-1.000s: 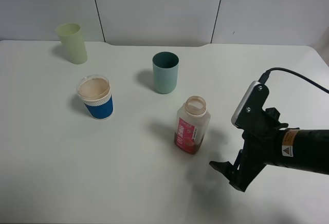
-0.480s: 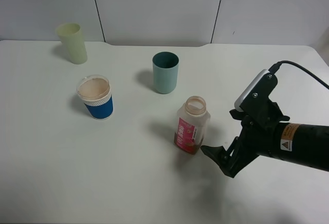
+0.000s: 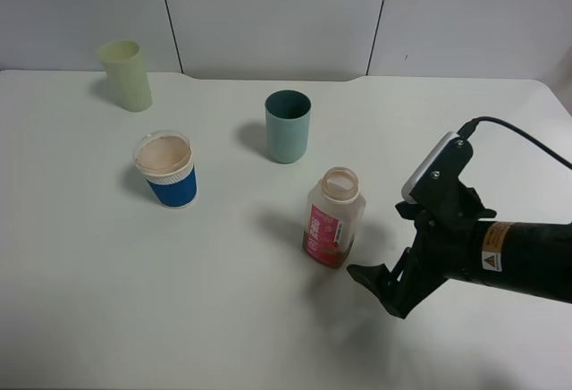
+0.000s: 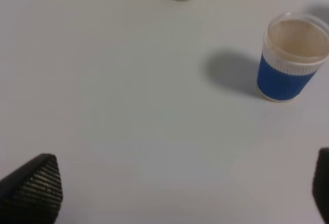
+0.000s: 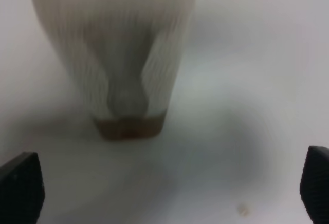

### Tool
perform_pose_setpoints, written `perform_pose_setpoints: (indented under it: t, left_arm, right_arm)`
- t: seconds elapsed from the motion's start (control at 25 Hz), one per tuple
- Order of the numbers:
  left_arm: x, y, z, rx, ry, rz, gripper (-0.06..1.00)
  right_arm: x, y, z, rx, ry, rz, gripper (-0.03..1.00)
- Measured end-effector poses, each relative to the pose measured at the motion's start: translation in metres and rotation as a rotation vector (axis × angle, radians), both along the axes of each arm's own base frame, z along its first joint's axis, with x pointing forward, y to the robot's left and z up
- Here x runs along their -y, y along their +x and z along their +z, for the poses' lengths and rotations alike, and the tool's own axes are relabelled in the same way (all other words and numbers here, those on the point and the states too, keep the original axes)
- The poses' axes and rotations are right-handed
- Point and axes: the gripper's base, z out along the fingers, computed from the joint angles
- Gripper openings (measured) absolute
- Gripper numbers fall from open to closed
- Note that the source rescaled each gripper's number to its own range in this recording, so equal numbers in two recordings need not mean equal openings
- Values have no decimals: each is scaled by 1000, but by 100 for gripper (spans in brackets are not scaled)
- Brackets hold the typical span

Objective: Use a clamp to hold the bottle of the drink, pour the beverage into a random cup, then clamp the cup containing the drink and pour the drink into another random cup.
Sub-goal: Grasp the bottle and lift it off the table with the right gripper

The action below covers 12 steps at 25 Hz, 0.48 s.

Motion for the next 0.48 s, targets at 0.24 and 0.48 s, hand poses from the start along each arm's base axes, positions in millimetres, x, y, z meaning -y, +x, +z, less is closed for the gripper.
perform_pose_setpoints:
  t: [0.24,0.48]
  left_arm:
    - [0,0,0,0,0,0,99]
    - [0,0,0,0,0,0,99]
  right_arm:
    - [-4,4,-17,-21,-7,12,100]
    - [-14,5,-33,-11,21,101,100]
